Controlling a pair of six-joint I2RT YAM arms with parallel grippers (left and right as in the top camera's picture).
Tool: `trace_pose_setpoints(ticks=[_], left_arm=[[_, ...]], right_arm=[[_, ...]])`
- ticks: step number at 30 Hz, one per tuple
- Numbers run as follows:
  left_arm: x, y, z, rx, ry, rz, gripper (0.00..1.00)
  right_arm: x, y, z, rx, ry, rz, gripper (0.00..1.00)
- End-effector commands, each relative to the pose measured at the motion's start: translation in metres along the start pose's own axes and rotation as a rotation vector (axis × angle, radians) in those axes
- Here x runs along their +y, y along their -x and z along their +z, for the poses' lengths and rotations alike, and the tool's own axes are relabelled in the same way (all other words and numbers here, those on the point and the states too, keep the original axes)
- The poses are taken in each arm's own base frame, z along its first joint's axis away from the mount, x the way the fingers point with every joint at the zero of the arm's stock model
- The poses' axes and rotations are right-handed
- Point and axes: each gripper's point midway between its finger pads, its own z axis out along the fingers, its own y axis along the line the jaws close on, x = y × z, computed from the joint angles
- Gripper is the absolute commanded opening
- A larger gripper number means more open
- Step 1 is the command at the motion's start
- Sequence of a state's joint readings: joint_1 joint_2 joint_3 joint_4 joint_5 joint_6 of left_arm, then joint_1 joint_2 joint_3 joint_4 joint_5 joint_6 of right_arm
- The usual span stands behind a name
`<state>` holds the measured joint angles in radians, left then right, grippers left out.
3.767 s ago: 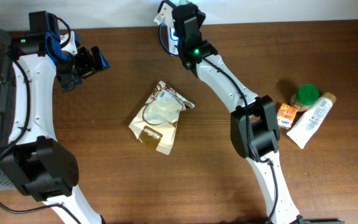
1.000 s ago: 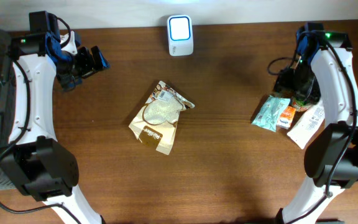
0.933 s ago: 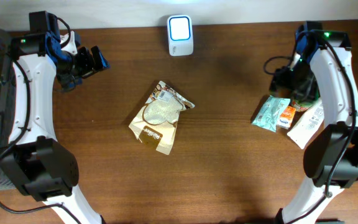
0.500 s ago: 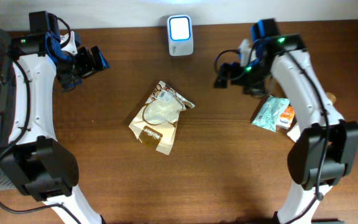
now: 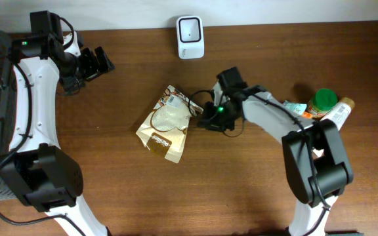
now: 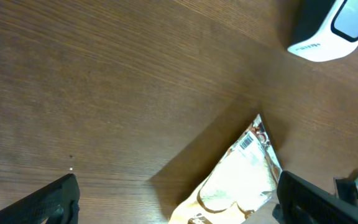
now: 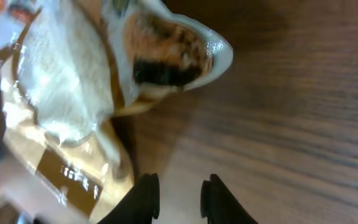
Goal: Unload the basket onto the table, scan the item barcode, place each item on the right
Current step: 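Move the right gripper to the rice bag at center, then grasp the rice bag with both grippers from either side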
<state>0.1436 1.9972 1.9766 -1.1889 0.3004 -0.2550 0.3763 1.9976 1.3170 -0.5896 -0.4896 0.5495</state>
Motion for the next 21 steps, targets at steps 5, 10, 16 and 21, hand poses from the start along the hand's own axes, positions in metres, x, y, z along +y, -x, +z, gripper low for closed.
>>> trace_pose_setpoints(ticks=[5,10,16,21], left_arm=[[-0.025,-0.011,0.010,0.026,0.000,0.131,0.99],[-0.040,-0.022,0.026,0.060,0.018,0.180,0.99],[-0.035,-0.042,0.051,0.167,0.042,0.170,0.99],[-0.025,-0.062,0.076,0.278,0.072,0.149,1.00]], right_arm=[[-0.006,0.002,0.028,-0.085,-0.140,0.057,0.24],[-0.001,0.016,0.039,-0.129,-0.102,0.034,0.25],[0.037,0.050,0.033,-0.263,0.043,-0.101,0.25],[0.054,0.054,0.029,-0.267,0.127,-0.215,0.29]])
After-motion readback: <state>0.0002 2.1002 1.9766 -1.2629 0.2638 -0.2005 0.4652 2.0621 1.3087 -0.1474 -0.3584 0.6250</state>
